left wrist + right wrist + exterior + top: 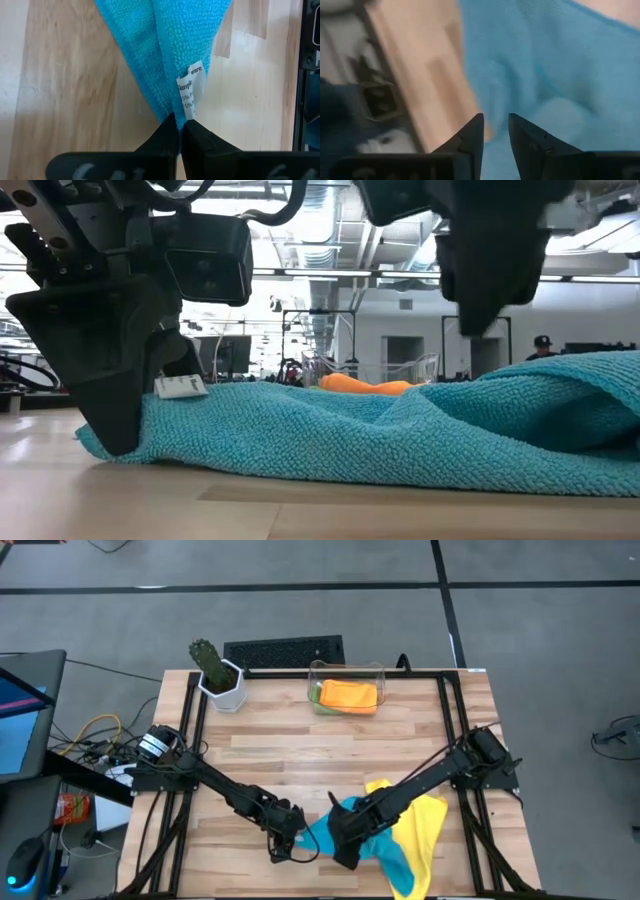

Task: Fold microfiber towels
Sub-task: Fold the blue towel

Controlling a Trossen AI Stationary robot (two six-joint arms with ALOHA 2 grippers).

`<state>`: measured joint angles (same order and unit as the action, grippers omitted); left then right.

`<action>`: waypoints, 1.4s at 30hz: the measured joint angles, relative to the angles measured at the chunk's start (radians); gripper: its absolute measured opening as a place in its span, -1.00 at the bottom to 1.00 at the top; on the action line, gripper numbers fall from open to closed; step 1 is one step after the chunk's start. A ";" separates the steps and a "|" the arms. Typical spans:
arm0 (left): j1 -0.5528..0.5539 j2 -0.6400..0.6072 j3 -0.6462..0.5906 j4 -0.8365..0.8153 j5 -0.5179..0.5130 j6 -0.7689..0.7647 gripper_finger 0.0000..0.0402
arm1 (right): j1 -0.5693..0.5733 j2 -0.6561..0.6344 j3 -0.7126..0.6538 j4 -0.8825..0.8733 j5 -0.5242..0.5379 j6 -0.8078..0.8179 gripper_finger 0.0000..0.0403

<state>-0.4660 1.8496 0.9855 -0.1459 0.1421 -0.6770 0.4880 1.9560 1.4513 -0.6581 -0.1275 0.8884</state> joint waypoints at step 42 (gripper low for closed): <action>0.002 0.000 0.001 0.029 -0.105 0.003 -1.00 | -0.010 -0.005 -0.020 -0.181 0.205 0.059 0.09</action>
<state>-0.4641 1.8493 0.9863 -0.1173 0.0375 -0.6743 0.4778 1.9507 1.4310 -0.8395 0.0776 0.9475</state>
